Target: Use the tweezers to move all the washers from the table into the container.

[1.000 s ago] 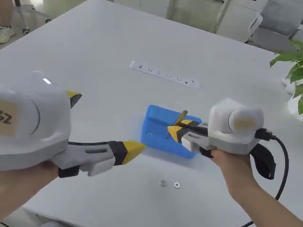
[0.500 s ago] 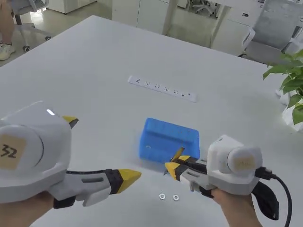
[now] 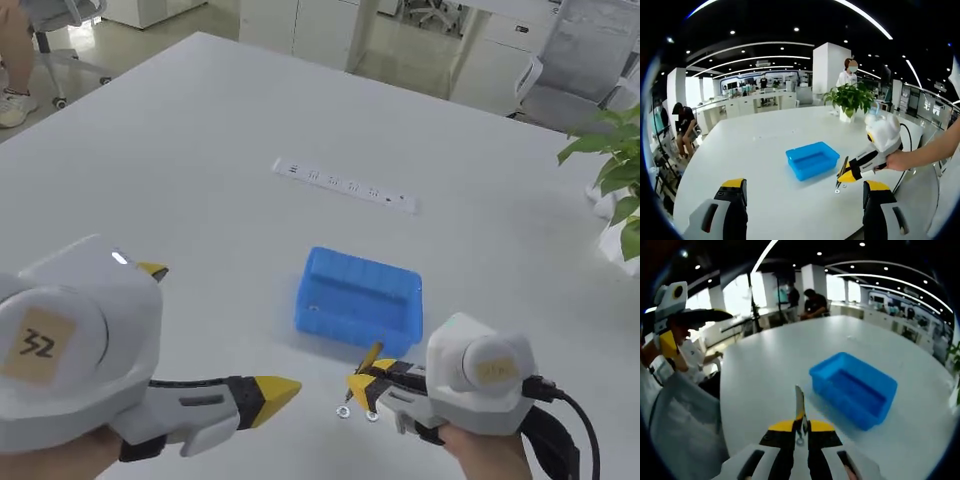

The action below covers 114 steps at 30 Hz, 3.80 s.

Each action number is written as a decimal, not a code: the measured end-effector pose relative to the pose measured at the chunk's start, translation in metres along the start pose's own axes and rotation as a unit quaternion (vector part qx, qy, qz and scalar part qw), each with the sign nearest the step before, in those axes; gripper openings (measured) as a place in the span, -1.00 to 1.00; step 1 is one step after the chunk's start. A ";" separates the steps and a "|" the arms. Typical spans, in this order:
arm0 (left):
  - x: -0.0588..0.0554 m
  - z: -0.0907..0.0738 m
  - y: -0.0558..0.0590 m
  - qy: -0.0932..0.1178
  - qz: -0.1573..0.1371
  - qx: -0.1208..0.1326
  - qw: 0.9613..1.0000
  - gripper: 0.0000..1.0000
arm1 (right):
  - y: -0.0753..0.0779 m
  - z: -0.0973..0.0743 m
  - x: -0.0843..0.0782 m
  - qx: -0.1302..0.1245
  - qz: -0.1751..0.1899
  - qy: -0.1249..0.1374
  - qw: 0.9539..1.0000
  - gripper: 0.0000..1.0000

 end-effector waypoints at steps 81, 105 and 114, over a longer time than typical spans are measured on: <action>-0.011 0.008 0.003 -0.036 0.047 -0.022 0.998 0.98 | 0.012 -0.023 0.063 -0.016 -0.054 0.035 0.998 -0.92; -0.017 0.015 0.003 -0.049 0.048 -0.027 0.997 0.98 | 0.066 -0.002 0.082 -0.060 -0.022 0.055 0.996 -0.92; -0.018 0.019 0.000 -0.049 0.046 -0.029 0.997 0.98 | 0.080 0.023 0.069 -0.064 -0.005 0.037 0.997 -0.92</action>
Point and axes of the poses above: the centre of the closed fingertips' face, and the gripper's own axes: z roughly forward along the fingers, y roughly to its right, x roughly out of its top, the point moved 5 cm from there along -z, roughly backward along the fingers, and after that the axes turned 4 degrees about y, right-handed, at the moved point
